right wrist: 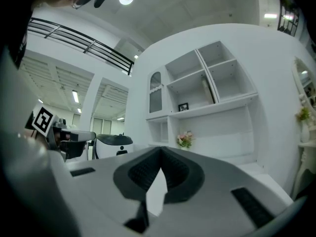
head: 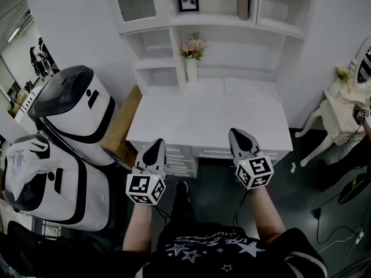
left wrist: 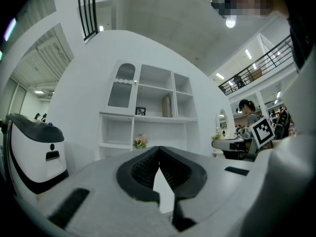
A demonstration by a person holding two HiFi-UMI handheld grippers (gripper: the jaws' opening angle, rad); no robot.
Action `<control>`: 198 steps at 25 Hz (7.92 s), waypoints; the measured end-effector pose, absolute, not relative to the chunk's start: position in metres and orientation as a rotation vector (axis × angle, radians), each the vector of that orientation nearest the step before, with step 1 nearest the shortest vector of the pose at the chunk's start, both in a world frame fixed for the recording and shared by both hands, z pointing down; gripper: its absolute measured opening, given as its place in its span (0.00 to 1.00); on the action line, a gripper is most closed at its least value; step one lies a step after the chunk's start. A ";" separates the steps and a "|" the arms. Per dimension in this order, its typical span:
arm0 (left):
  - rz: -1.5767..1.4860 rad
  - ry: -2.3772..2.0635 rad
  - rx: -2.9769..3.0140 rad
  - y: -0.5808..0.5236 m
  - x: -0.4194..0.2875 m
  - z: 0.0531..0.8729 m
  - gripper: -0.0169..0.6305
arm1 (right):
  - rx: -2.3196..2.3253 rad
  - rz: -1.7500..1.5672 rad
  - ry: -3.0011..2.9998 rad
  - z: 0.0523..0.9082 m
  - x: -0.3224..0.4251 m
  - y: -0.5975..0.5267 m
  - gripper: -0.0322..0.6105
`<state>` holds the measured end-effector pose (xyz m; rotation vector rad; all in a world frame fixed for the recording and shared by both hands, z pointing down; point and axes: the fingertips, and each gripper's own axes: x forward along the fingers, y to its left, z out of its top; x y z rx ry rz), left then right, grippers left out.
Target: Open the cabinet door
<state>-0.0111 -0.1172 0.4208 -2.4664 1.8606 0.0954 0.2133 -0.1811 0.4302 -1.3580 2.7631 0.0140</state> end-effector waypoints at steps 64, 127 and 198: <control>0.382 1.288 -1.884 -0.572 -0.088 -0.077 0.32 | -1.393 0.672 2.469 0.145 0.077 -0.566 0.06; 0.532 1.088 -2.157 -0.426 -0.160 -0.083 0.15 | -1.102 0.742 2.496 0.090 -0.045 -0.472 0.06; 0.270 1.771 -2.226 -0.353 -0.439 0.208 0.04 | -0.959 0.367 2.739 0.226 -0.231 -0.363 0.06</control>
